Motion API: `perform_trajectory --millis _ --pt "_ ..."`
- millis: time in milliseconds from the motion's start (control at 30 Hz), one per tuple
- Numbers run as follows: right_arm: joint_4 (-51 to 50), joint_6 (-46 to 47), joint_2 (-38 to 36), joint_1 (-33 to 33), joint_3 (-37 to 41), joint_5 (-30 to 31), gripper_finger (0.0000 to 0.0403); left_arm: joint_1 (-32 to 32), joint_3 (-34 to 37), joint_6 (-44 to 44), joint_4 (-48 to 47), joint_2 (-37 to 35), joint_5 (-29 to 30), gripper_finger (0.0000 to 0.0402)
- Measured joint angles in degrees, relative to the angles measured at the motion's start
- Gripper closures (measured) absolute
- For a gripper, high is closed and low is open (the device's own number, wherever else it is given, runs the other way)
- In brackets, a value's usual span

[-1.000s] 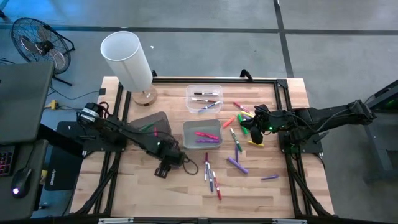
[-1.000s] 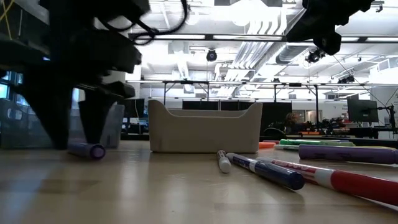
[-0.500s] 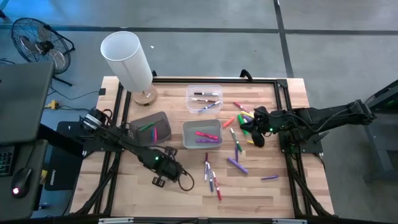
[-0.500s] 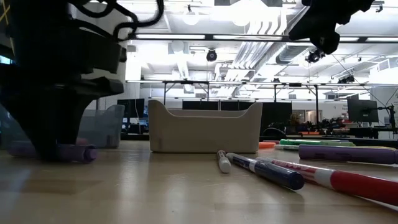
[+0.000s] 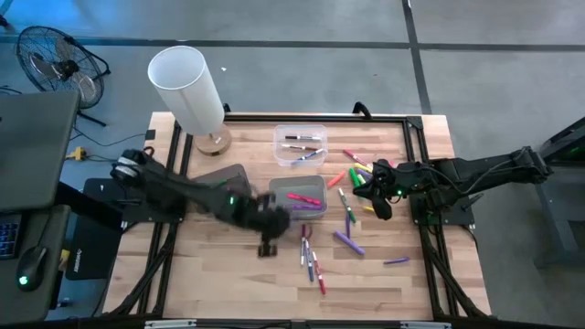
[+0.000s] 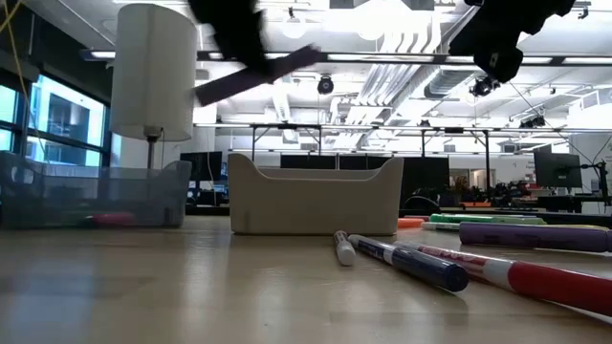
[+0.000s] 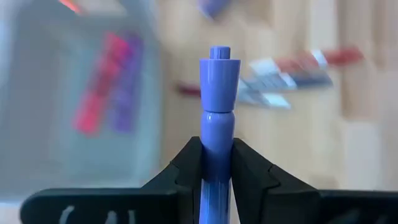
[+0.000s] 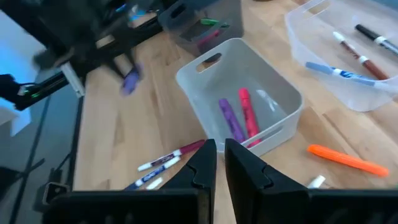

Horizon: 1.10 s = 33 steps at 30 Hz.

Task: Pick & Place Markers
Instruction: Put the purple highlighter pen into the gray bin, then put the pink marker pen into the transparent bin

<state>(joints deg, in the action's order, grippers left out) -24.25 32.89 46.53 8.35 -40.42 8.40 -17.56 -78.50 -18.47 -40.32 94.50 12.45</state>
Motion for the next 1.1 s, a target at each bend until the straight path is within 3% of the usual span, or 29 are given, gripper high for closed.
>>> perform_trajectory --millis 133,333,400,467,667,800,933,1100 --pt "0.0 0.02 0.01 0.01 0.0 -0.9 0.038 7.48 -4.43 8.41 1.01 0.59 -0.87 0.0349" --pt "0.03 1.63 -0.01 0.01 0.0 -1.79 0.038 16.55 -5.06 15.0 4.06 7.43 -13.45 0.0349" --pt "-0.06 2.33 0.01 0.01 0.0 -1.78 0.038 17.45 -5.34 15.65 3.65 8.95 -15.11 0.0348" --pt "-0.4 3.66 -0.01 0.01 0.0 -1.77 0.038 17.99 -5.17 15.27 1.89 10.16 -14.99 0.0322" --pt "-0.44 8.64 0.01 0.01 0.0 0.69 0.038 19.22 -5.27 16.73 2.22 10.68 -13.65 0.0197" --pt "-0.37 12.81 0.36 0.14 0.0 5.3 0.038 20.57 -7.54 15.72 -2.8 8.01 -13.16 0.0164" --pt "0.74 15.76 2.36 2.53 0.02 11.7 0.0395 21.95 -7.72 18.43 -6.62 1.93 -13.04 0.0189" --pt "7.0 19.7 8.94 7.02 0.03 20.64 0.04 23.74 -7.54 22.88 -12.37 -7.1 -12.99 0.0288"
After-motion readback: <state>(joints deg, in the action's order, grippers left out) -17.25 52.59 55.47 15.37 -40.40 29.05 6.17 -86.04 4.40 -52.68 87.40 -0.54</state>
